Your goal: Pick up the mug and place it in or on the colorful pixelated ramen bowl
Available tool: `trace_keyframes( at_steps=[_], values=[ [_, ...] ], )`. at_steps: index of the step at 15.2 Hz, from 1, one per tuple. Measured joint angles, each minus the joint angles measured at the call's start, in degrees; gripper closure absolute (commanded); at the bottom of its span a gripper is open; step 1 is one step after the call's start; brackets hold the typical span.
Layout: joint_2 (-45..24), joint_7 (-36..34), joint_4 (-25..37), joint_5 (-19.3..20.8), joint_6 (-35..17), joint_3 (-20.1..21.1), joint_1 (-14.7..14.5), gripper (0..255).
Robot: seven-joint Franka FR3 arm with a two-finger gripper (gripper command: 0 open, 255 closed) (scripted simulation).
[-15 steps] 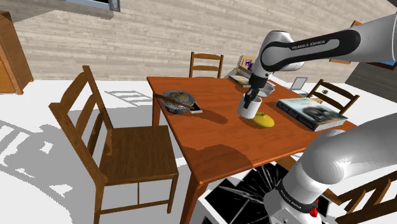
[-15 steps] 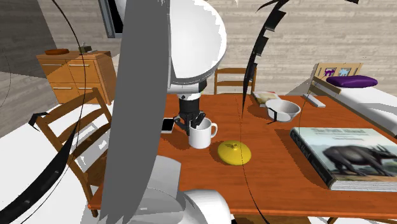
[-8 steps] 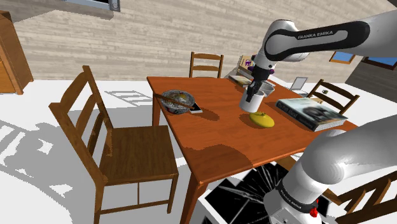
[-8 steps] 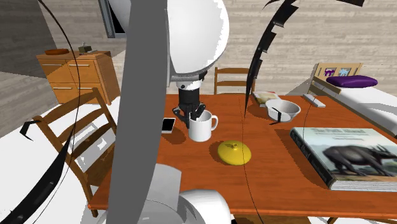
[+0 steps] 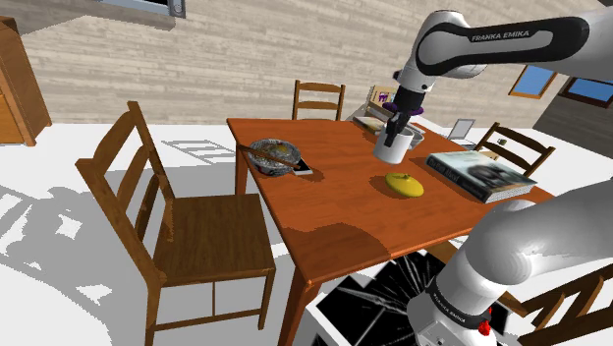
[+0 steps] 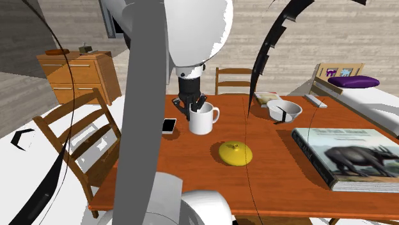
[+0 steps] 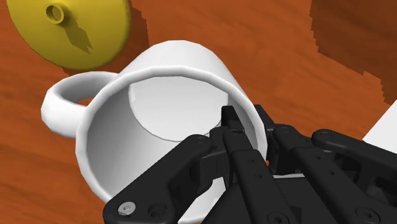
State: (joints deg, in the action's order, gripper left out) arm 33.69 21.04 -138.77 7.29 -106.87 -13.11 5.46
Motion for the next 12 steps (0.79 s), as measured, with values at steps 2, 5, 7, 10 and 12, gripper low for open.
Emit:
trace_keyframes(
  at_steps=[2,5,7,10,12],
  values=[
    [-0.7,-0.4,1.6,-0.4,0.9,0.4,-0.3,255],
    [-4.8,-2.6,5.0,-1.9,0.4,2.1,-1.9,255],
    [-7.3,-4.5,7.2,-2.9,0.1,3.5,-3.0,255],
    [-12.5,-7.0,12.1,-4.4,0.0,5.3,-4.5,255],
    [-16.0,-8.5,15.6,-5.1,0.0,6.3,-5.4,255]
  ],
)
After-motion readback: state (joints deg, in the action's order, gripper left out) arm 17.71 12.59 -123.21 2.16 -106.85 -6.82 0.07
